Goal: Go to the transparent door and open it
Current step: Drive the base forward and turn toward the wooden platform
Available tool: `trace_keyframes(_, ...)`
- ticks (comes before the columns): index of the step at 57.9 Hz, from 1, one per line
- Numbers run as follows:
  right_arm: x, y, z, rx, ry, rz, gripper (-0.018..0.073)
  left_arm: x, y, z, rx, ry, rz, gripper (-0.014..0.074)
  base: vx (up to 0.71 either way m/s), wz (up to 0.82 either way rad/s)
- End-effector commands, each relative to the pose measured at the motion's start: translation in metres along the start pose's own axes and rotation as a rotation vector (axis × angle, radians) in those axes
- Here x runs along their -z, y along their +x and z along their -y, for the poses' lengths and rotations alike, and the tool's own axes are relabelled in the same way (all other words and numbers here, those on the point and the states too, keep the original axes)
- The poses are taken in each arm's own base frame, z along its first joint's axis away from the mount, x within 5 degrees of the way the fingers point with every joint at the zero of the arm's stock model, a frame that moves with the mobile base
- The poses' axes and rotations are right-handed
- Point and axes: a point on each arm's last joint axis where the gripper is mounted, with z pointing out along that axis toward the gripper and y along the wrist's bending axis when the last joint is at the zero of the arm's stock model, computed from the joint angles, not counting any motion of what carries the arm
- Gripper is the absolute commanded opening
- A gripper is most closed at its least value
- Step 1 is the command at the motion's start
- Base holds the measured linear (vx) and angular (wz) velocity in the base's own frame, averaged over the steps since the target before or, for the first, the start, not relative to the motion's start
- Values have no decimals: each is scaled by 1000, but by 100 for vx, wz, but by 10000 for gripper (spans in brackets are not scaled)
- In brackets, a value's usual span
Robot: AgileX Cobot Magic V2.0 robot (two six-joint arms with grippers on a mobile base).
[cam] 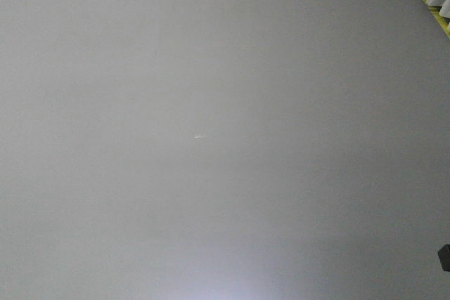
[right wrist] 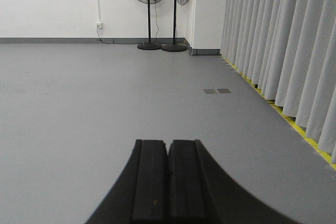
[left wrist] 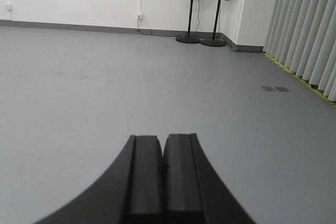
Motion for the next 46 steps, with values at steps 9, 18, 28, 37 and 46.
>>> trace_keyframes(9,1,-7,0,11,4,95,-9,0,-3,0,10,9,75,-6,0,0)
trace_keyframes(18,1,-7,0,11,4,95,-9,0,-3,0,10,9,75,-6,0,0)
trace_keyframes(28,1,-7,0,11,4,95,-9,0,-3,0,10,9,75,-6,0,0)
trace_keyframes(37,1,-7,0,11,4,95,-9,0,-3,0,10,9,75,-6,0,0)
trace_keyframes(46,1,-7,0,11,4,95,-9,0,-3,0,10,9,75,-6,0,0)
